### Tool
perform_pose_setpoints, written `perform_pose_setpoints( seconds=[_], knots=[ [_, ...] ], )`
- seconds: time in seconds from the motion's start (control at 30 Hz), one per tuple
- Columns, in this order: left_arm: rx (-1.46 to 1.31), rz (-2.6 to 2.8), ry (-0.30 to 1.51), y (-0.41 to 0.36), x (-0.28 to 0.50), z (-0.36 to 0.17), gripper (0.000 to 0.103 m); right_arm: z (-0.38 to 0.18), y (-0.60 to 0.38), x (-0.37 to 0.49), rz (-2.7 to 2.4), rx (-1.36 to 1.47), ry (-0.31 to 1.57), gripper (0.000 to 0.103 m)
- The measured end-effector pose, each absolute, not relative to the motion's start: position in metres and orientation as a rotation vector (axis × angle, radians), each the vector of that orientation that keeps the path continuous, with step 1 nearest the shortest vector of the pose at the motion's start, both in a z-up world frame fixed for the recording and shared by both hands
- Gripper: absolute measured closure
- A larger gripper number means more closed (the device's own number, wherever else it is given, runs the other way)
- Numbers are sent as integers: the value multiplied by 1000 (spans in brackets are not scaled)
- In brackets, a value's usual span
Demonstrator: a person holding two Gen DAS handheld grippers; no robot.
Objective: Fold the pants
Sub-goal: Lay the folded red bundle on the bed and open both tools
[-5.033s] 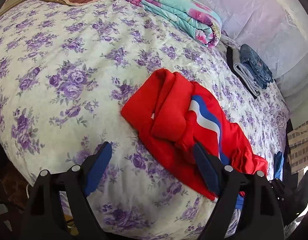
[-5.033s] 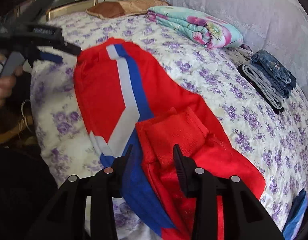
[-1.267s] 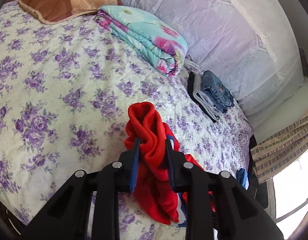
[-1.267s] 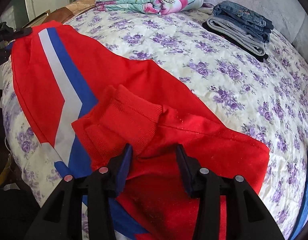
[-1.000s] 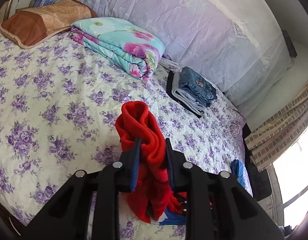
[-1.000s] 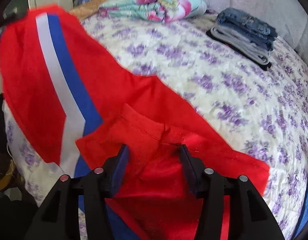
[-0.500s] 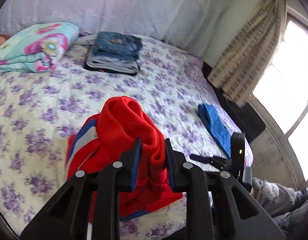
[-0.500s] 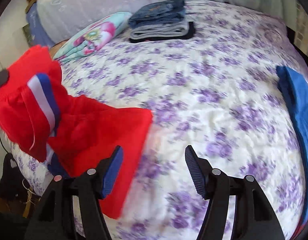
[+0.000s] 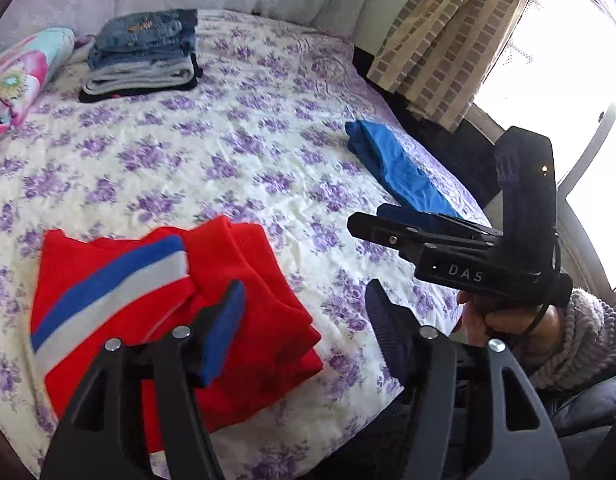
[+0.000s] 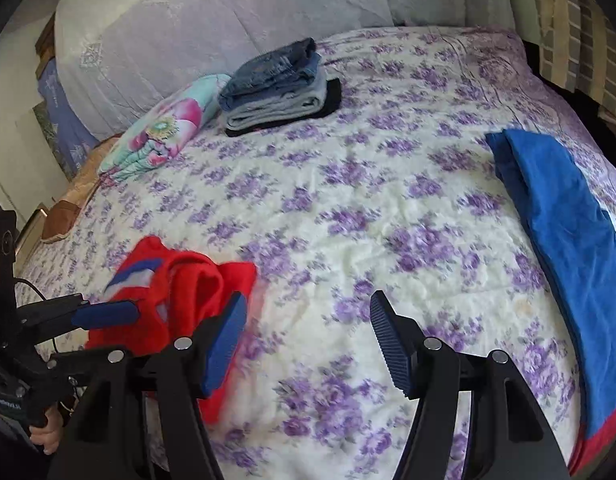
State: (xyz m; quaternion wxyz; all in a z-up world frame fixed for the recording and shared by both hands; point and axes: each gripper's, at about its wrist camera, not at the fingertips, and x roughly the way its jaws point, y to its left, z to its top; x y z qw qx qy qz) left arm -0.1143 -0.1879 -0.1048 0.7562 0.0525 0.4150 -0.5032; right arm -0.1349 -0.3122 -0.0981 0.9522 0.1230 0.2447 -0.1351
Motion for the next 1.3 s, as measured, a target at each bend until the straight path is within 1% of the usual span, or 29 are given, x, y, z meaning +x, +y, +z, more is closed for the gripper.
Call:
perform_pose_setpoints(
  seconds=[0.07,0.13,0.23,0.33,0.37,0.4,0.47,0.5,0.53,0.57,0.63,0.73,0.9,0.97,1.07,1.1,1.17,1.23,1.3],
  knots=[
    [67,-1029,909,-169,-103,-98,41,-86,-297,-121,-234,213,490,39],
    [32,-913,910,-144,-88,-97,36,-80,-281,-101,-198,167,495,39],
    [20,-765,934,-116,-69,-109,36,-79,-261,-78,-156,104,534,39],
    [74,-692,975,-111,-64,-129,35,-94,-249,-56,-171,37,593,39],
    [106,-667,993,-113,-63,-139,34,-105,-250,-47,-204,12,646,38],
    [138,-651,1017,-115,-63,-151,31,-119,-255,-40,-223,4,694,38],
    [202,-636,1043,-120,-62,-170,31,-149,-273,-33,-240,51,760,31],
    [244,-634,1030,-124,-62,-177,26,-158,-280,-33,-237,76,754,28],
    [293,-621,993,-128,-65,-182,19,-161,-285,-35,-234,103,740,22],
    [322,-607,969,-131,-69,-183,17,-161,-288,-35,-229,120,744,21],
    [365,-592,940,-135,-74,-182,16,-153,-281,-38,-236,81,736,21],
    [324,-596,951,-128,-69,-175,15,-136,-265,-52,-214,12,693,26],
    [242,-578,918,-108,-66,-152,16,-116,-248,-85,-144,-13,644,26],
    [185,-562,952,-100,-57,-151,16,-121,-245,-89,-143,-33,675,26],
    [124,-510,1033,-90,-41,-165,16,-145,-249,-80,-158,-21,755,26],
    [117,-495,1069,-89,-36,-173,16,-152,-254,-77,-155,2,775,26],
    [88,-496,1112,-86,-32,-183,14,-158,-261,-76,-161,50,779,19],
    [81,-493,1112,-84,-32,-185,10,-161,-264,-76,-160,76,784,17],
    [94,-490,1108,-85,-32,-185,10,-161,-264,-76,-162,85,786,17]
  ],
)
